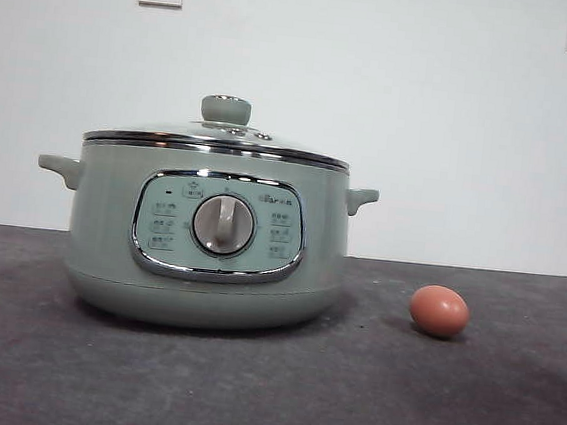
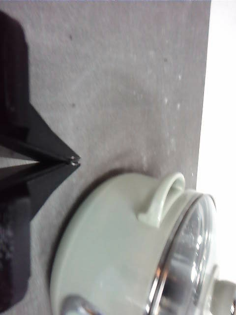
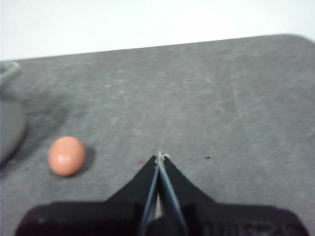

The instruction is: Pick up the egg,open the lid,put the egg in the pot,close the lid

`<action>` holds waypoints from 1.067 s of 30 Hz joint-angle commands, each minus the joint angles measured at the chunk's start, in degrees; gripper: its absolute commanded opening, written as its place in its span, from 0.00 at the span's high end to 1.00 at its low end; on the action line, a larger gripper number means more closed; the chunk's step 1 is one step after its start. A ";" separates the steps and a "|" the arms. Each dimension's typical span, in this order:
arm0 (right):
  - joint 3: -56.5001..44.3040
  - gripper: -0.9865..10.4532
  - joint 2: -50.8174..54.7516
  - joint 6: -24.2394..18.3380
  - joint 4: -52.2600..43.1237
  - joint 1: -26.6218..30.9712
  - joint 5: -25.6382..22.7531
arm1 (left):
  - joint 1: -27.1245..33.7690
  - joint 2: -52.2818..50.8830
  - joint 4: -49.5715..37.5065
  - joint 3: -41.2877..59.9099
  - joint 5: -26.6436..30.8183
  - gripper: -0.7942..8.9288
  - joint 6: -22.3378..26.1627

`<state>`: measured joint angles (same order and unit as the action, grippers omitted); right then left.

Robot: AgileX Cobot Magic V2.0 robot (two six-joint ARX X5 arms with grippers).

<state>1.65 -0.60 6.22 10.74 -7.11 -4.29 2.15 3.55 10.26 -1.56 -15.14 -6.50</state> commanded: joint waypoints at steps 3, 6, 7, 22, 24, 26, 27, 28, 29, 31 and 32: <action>3.63 0.92 -0.04 4.28 -0.39 0.04 0.76 | 0.17 0.48 1.84 -4.52 -1.33 0.92 -4.48; 6.78 0.92 -0.72 5.46 -0.26 0.02 1.53 | 0.17 1.88 4.55 -8.79 -1.36 0.92 -4.96; 8.09 0.92 -1.31 6.05 -0.07 0.02 1.79 | 0.15 2.58 5.62 -10.47 -1.38 0.92 -4.96; 39.95 0.92 -22.27 -0.17 22.43 0.02 15.74 | 0.15 18.29 20.90 -37.35 -11.78 0.92 -1.18; 45.13 0.92 -25.38 -2.36 27.23 0.02 18.01 | 0.17 20.22 24.57 -41.16 -14.12 0.92 -0.04; 49.13 0.92 -27.82 -4.26 31.23 0.02 19.37 | 0.15 21.79 27.98 -44.37 -16.20 0.92 1.38; 51.15 0.92 -29.05 -5.33 33.22 0.02 19.74 | 0.17 22.58 29.94 -46.10 -16.92 0.92 2.43; 52.89 0.92 -30.16 -6.23 34.97 0.02 20.00 | 0.15 23.26 31.82 -47.69 -17.03 0.92 3.43; 54.21 0.92 -31.04 -6.86 36.28 0.02 20.00 | 0.15 23.74 33.33 -48.94 -16.98 0.92 4.37; 56.39 0.92 -32.57 -8.13 38.64 0.00 20.02 | 0.15 24.57 36.22 -51.28 -16.94 0.92 5.75; 57.02 0.92 -33.03 -8.44 39.39 0.02 20.06 | 0.15 24.76 36.96 -51.98 -16.92 0.92 5.77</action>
<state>58.48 -33.45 -0.19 49.76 -7.11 15.49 2.13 28.32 46.87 -53.30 -31.92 -2.81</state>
